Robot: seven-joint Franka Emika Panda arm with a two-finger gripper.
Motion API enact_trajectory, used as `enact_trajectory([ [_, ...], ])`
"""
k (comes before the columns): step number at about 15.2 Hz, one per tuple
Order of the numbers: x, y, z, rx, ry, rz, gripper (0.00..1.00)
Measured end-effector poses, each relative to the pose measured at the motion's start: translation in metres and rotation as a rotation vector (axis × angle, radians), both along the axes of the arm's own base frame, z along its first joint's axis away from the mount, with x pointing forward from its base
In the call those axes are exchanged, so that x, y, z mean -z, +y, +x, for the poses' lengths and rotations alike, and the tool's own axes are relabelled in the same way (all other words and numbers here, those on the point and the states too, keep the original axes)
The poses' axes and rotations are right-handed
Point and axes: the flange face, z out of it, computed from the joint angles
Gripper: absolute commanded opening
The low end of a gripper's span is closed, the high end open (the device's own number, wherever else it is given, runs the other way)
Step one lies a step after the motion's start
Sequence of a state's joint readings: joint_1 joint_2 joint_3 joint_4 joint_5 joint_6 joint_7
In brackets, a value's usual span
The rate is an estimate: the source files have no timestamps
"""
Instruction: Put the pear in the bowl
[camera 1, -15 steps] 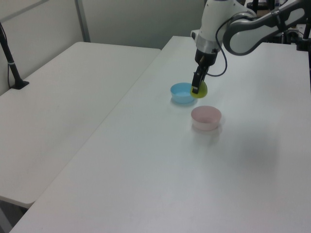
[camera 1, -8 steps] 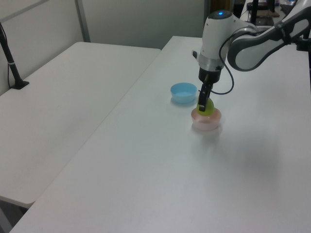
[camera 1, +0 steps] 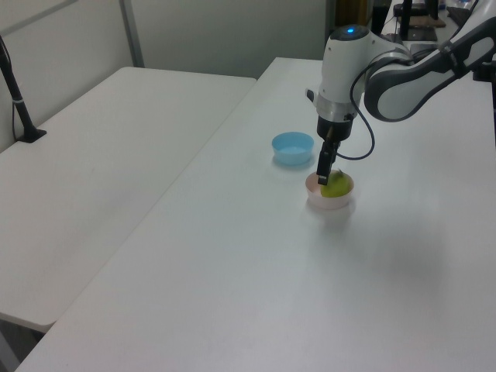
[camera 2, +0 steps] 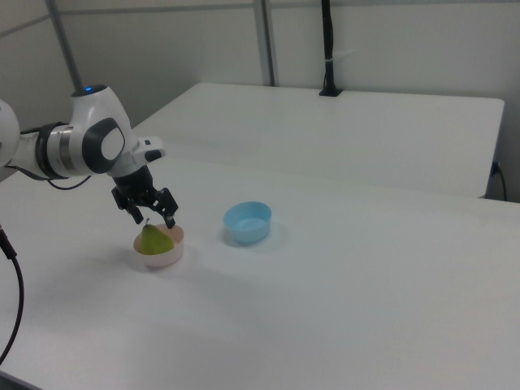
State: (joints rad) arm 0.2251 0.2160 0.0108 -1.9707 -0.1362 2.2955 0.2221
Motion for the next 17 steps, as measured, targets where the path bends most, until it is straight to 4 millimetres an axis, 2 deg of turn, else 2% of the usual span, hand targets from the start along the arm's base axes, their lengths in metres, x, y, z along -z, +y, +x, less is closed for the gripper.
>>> enact_trajectory([
  [3, -0.024, 0.003, 0.006, 0.021, -0.004, -0.002, 1.0],
  [7, -0.084, -0.003, 0.008, 0.05, 0.016, -0.019, 1.0],
  [8, -0.107, -0.01, 0.004, 0.065, 0.023, -0.025, 1.0],
  [10, -0.136, -0.022, -0.005, 0.087, 0.03, -0.03, 1.0],
  [11, -0.155, -0.035, -0.013, 0.094, 0.036, -0.034, 1.0],
  [17, -0.215, -0.096, -0.036, 0.046, 0.159, -0.016, 1.0],
])
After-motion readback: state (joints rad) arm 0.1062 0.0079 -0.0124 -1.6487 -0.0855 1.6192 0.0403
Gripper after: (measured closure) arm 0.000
